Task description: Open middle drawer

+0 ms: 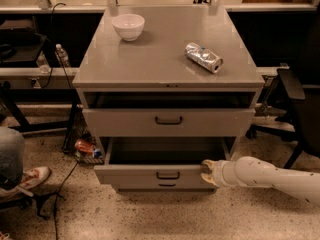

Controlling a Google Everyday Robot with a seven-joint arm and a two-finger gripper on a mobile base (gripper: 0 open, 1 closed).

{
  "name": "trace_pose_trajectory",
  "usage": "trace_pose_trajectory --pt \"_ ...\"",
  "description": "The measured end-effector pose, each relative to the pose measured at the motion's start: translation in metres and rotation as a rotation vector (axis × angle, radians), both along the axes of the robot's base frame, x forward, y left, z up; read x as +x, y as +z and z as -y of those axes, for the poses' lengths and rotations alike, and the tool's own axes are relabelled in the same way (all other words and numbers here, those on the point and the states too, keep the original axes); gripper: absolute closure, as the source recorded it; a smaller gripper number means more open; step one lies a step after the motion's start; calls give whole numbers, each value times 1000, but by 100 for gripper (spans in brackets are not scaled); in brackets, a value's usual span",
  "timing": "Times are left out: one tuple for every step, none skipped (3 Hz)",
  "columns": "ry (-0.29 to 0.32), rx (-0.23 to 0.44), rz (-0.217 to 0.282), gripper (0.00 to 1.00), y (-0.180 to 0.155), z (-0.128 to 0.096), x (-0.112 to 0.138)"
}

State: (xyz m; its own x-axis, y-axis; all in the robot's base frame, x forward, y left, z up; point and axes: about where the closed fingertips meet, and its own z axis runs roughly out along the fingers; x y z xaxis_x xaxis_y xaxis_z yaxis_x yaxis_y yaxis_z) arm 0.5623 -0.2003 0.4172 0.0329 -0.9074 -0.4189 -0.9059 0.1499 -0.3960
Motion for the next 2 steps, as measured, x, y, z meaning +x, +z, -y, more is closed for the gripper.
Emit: trace_pose_trajectory --pt "0 0 0 53 2 0 0" --pt "1 1 -1 22 1 -1 0"
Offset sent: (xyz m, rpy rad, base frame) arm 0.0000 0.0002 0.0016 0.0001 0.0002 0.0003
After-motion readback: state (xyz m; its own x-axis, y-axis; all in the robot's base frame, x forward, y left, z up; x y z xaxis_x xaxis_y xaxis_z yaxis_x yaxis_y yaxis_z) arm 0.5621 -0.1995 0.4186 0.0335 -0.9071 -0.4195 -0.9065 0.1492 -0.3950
